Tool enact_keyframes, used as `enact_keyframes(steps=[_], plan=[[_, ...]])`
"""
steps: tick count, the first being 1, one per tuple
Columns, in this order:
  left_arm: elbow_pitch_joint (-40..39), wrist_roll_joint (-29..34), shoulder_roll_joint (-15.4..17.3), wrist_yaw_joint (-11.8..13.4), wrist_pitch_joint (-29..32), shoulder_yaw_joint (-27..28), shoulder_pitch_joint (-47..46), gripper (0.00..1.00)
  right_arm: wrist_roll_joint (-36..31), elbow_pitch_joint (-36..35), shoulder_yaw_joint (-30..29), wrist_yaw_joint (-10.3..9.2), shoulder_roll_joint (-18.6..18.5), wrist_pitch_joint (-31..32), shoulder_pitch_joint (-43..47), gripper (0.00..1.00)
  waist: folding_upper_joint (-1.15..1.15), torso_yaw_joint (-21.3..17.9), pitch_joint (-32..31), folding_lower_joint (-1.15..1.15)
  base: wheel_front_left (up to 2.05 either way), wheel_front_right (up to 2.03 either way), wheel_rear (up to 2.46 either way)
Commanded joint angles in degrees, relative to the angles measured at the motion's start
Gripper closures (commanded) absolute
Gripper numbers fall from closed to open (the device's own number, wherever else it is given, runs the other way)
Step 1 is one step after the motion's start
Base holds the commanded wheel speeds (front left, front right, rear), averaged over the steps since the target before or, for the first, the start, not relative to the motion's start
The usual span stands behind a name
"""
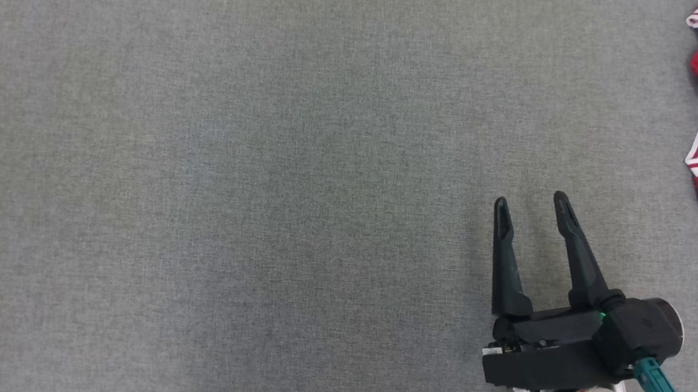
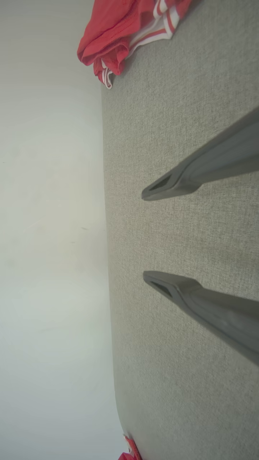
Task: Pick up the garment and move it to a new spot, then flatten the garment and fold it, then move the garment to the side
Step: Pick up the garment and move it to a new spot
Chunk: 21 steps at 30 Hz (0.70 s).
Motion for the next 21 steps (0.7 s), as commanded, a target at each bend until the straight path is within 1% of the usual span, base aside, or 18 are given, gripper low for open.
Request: enact_keyframes(steps=[1,3,4,5,6,7,10,13,17,21], plan=[[-0.12,0.32,-1.96,0.63,-0.52,-0.53,1.53,1.00,-0.27,0.17,-0.06,0.02,0.16,-0.08,0.04,0.00,0.00,0.12,-0.52,0.00,0.00,0.00,0.00],[-1.39,0.42,-2.50,0.72,-2.01,-1.00,1.90,1.00,-0.22,0.30,-0.26,0.02,0.12,-0.07,0.58,0.00,0.00,0.34,-1.26,0.00,0.00,0.00,0.00],[-1.34,-0.13,-0.07,-0.78,-3.87,-0.21,1.40,1.00,-0.10,0.20,-0.14,0.02,0.13,-0.08,0.58,0.00,0.00,0.30,-1.30,0.00,0.00,0.00,0.00],[-2.42,0.47,-0.57,-0.21,-6.07,-0.56,1.02,1.00,0.01,0.45,-0.20,0.02,0.14,-0.07,0.56,0.00,0.00,0.37,-1.82,0.00,0.00,0.00,0.00],[-2.85,0.94,0.19,-1.24,-8.70,-0.75,0.77,1.00,0.13,0.45,-0.04,0.03,0.26,-0.08,0.65,0.00,0.00,0.42,-2.16,0.00,0.00,0.00,0.00],[-2.60,0.78,1.31,-1.34,-11.56,-0.14,0.47,1.00,0.38,0.52,-0.17,0.03,0.15,-0.07,0.59,0.00,0.00,0.44,-2.46,0.00,0.00,0.00,0.00],[-1.66,1.45,1.51,-2.95,-17.11,-0.98,-1.13,1.00,1.28,1.01,-0.39,0.03,0.13,-0.07,1.05,0.00,0.00,0.66,-4.00,0.00,0.00,0.00,0.00],[-2.66,2.88,1.62,-3.60,-22.69,-2.38,-3.15,1.00,2.04,1.59,-0.30,0.03,0.16,-0.07,1.55,0.00,0.00,0.90,-5.66,0.00,0.00,0.00,0.00],[-6.30,4.29,-0.29,-3.45,-30.12,-4.15,-5.88,1.00,3.16,2.14,-0.42,0.03,0.16,-0.07,2.59,0.00,0.00,1.11,-7.90,0.00,0.00,0.00,0.00],[-11.21,5.02,-2.62,-4.12,-32.03,-6.78,-8.34,1.00,4.06,2.36,-0.35,0.03,0.17,-0.07,3.35,0.00,0.00,0.65,-9.82,0.00,0.00,0.00,0.00]])
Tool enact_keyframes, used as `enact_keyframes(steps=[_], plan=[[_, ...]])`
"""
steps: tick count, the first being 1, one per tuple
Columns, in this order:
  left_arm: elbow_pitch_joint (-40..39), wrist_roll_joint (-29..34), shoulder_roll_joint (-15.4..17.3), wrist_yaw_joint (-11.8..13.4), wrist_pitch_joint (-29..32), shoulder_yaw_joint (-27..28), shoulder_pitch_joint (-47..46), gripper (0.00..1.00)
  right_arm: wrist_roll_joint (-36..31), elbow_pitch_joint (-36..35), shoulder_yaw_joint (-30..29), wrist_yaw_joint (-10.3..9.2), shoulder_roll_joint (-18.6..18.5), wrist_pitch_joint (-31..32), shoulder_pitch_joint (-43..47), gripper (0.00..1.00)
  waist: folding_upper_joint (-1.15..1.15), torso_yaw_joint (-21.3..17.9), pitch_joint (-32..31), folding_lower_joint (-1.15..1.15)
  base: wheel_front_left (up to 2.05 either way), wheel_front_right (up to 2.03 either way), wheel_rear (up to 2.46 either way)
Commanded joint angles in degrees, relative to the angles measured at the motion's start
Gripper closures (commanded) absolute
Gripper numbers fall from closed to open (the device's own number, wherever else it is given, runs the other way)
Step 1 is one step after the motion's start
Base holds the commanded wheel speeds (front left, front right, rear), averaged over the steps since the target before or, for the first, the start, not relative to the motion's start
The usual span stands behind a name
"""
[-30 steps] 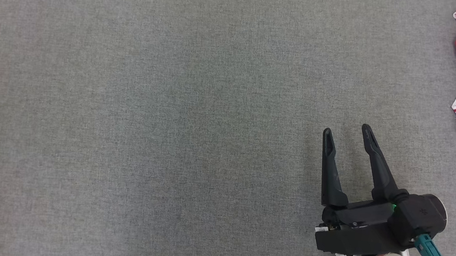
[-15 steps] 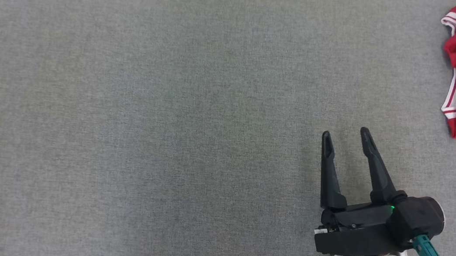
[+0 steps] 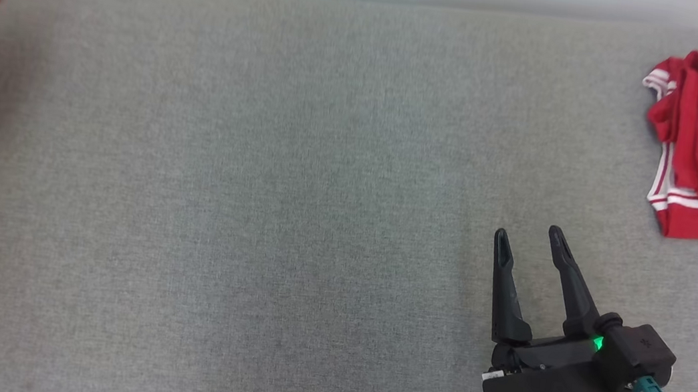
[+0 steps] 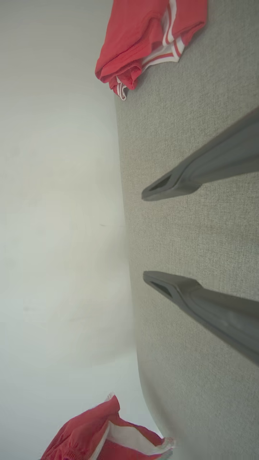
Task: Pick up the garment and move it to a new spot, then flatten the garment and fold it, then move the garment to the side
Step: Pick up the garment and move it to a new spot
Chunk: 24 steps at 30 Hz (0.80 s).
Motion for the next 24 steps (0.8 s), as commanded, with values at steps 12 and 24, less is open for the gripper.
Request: enact_keyframes(steps=[12,24], plan=[[-26.75,0.84,-8.38,1.94,6.08,-6.95,2.33,1.00,4.76,0.85,0.19,0.04,0.09,-0.07,2.58,0.00,0.00,-9.92,-5.40,0.00,0.00,0.00,0.00],[-42.98,-1.43,-15.90,3.48,11.02,-13.15,9.53,1.00,6.60,2.44,-1.54,0.04,0.10,-0.08,4.78,0.00,0.00,-17.16,-5.42,0.00,0.00,0.00,0.00]])
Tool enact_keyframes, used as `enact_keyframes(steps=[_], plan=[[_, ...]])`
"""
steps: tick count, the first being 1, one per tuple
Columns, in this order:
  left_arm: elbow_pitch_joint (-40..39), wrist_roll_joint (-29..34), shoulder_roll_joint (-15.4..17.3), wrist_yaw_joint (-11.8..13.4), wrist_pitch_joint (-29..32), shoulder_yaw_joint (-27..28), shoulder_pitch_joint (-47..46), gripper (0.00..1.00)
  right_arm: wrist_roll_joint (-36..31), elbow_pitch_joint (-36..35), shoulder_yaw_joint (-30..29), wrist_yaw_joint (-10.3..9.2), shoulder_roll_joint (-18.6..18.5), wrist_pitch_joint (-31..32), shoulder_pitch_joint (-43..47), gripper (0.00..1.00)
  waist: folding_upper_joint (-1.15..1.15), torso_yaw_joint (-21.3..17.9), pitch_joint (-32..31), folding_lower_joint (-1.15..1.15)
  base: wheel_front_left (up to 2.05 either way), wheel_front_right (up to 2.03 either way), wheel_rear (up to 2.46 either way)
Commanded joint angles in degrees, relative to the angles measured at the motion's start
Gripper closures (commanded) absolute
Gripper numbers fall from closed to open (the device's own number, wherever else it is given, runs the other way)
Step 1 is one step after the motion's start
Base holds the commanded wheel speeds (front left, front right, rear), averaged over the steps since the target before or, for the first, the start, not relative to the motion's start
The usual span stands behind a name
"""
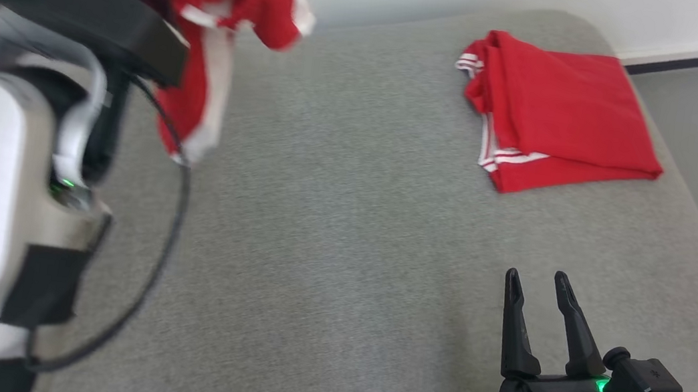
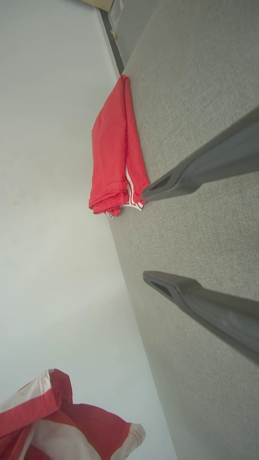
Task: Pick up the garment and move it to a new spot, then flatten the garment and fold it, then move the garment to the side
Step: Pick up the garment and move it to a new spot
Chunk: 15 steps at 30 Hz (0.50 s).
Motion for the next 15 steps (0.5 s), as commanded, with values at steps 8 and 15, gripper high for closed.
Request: enact_keyframes(steps=[8,15], plan=[[2.49,-2.04,-4.19,-0.74,-0.30,-5.00,7.84,1.00,0.18,0.63,0.09,0.04,0.12,-0.07,0.63,0.00,0.00,-0.92,-0.28,0.00,0.00,0.00,0.00],[8.67,-4.12,-5.41,-0.90,-3.45,-7.06,17.96,1.00,-0.75,1.38,0.28,0.04,0.12,-0.07,0.82,0.00,0.00,1.43,-0.04,0.00,0.00,0.00,0.00]])
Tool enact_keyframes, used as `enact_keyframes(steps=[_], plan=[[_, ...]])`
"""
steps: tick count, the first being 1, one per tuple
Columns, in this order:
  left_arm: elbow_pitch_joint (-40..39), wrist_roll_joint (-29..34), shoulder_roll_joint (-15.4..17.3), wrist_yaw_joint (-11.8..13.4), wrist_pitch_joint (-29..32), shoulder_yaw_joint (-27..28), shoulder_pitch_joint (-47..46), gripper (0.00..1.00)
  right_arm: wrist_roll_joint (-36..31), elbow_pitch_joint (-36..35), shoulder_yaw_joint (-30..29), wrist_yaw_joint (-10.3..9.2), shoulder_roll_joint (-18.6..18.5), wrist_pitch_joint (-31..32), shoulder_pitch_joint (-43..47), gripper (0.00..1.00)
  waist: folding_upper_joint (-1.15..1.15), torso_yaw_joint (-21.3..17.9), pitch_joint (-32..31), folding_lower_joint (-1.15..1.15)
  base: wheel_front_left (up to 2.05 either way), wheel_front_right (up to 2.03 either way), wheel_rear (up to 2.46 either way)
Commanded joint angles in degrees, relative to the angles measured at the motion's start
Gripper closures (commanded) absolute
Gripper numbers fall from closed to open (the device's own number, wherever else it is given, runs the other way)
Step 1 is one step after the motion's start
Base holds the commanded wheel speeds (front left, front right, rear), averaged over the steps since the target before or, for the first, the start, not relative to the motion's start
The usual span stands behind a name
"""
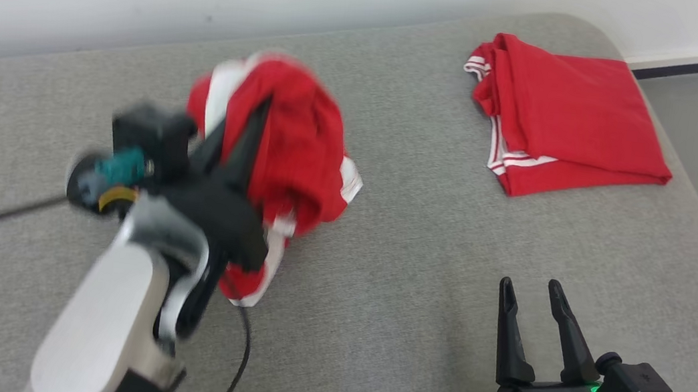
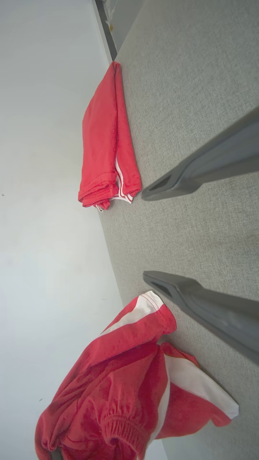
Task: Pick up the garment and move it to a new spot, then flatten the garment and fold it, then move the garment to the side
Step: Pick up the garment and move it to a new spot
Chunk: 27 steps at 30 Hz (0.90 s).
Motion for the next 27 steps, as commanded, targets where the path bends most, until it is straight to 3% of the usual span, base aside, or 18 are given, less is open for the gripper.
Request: enact_keyframes(steps=[1,13,15,21,27], plan=[[1.76,-1.58,-0.24,0.03,-1.38,0.55,2.43,1.00,-0.39,0.29,0.17,0.04,0.11,-0.07,0.36,0.00,0.00,1.13,0.01,0.00,0.00,0.00,0.00],[17.25,-4.73,-1.24,-2.59,-6.92,-1.63,10.10,1.00,-1.82,1.45,1.08,0.04,0.10,-0.07,0.70,0.00,0.00,4.55,-2.52,0.00,0.00,0.00,0.00],[18.79,-4.34,-1.67,-3.10,-9.66,-2.95,9.72,0.00,-1.84,1.62,1.29,0.04,0.09,-0.07,1.33,0.00,0.00,5.44,-3.75,0.00,0.00,0.00,0.00],[16.44,-4.60,-1.29,-3.06,-17.67,-2.70,9.25,0.00,-2.59,1.38,0.97,0.04,0.09,-0.07,3.51,0.00,0.00,8.63,-7.50,0.00,0.00,0.00,0.00],[12.38,-4.49,0.73,-1.48,-20.37,-0.33,12.89,0.00,-3.18,0.54,-0.31,0.04,0.08,-0.07,4.35,0.00,0.00,10.56,-8.53,0.00,0.00,0.00,0.00]])
